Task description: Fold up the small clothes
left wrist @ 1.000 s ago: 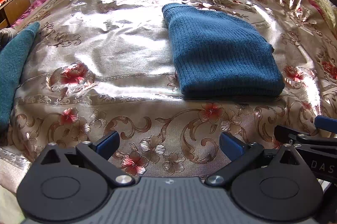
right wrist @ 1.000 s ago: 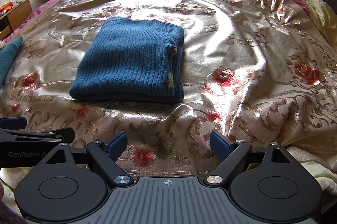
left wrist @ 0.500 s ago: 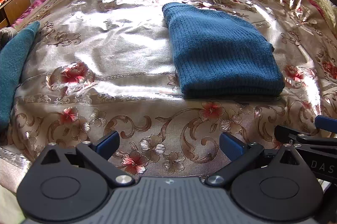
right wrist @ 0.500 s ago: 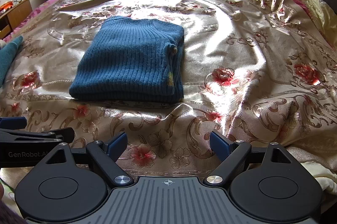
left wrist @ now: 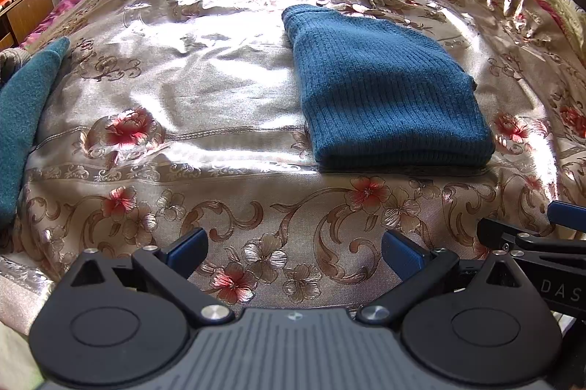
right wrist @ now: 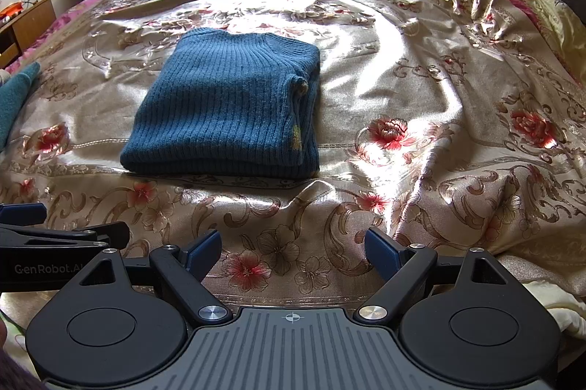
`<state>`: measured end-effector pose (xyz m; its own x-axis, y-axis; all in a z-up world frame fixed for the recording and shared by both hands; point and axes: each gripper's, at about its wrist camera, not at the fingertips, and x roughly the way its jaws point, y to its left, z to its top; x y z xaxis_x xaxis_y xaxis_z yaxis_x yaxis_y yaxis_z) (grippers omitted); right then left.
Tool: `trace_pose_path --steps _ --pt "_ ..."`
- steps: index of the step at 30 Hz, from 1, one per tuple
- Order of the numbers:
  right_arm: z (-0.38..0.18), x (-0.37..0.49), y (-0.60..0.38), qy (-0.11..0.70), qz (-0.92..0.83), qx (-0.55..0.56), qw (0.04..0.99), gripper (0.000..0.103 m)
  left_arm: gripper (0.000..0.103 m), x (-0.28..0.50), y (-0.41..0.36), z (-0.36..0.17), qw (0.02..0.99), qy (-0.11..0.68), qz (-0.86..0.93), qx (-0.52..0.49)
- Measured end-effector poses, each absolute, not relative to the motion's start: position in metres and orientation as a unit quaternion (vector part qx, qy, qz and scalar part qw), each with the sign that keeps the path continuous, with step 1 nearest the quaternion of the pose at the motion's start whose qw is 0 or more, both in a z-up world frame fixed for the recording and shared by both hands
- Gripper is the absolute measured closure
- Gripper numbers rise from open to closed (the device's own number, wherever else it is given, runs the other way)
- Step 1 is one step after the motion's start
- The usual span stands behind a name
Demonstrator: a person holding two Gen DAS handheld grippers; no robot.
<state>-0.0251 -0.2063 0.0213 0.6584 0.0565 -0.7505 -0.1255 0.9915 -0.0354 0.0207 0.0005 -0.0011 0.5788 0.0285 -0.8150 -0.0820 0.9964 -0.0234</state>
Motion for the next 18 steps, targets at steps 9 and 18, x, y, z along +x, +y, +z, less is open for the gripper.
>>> trace_pose_path --steps 9,18 --pt "0.0211 -0.0253 -0.2064 0.411 0.050 -0.043 0.909 0.016 0.000 0.0200 0.0009 -0.0022 0.888 0.458 0.032 -0.029" --pt "0.0211 -0.0251 -0.2063 0.411 0.050 -0.043 0.909 0.016 0.000 0.0196 0.0007 -0.0025 0.888 0.458 0.032 -0.029"
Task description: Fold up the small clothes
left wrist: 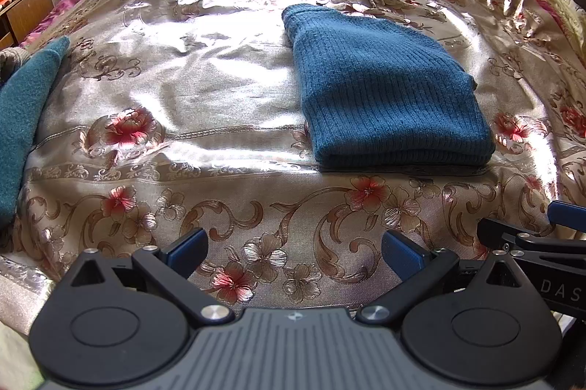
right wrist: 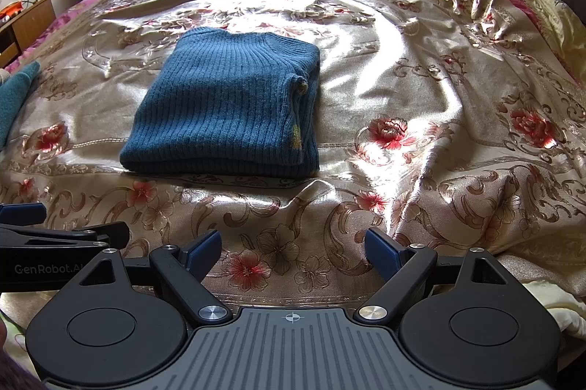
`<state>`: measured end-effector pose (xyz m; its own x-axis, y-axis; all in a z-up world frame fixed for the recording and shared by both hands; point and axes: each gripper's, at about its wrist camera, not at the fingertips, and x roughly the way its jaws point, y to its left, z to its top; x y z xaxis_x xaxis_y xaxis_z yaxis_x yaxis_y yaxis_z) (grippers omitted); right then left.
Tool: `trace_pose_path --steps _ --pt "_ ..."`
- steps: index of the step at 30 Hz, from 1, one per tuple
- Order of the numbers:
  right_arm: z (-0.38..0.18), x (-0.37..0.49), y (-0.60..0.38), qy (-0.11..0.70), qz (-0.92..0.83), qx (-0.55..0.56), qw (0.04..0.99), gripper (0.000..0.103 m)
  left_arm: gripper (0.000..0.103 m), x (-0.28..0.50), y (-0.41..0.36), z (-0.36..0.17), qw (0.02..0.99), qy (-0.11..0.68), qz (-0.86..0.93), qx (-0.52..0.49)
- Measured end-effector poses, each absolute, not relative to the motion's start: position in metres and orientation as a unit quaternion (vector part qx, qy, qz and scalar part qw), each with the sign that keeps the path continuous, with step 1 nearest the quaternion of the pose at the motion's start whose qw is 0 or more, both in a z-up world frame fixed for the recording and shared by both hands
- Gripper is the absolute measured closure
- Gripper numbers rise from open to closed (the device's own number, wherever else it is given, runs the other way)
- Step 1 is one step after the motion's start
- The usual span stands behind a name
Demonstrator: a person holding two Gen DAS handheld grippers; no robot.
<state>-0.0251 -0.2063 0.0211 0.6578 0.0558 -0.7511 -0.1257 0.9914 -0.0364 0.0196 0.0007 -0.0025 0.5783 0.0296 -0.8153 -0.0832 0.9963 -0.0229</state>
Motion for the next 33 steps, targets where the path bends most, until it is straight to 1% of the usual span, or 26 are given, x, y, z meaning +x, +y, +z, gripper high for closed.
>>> trace_pose_path --steps 33 --pt "0.0214 -0.0249 -0.2065 0.411 0.050 -0.043 0.909 0.016 0.000 0.0187 -0.0012 -0.0011 0.891 0.453 0.033 -0.021"
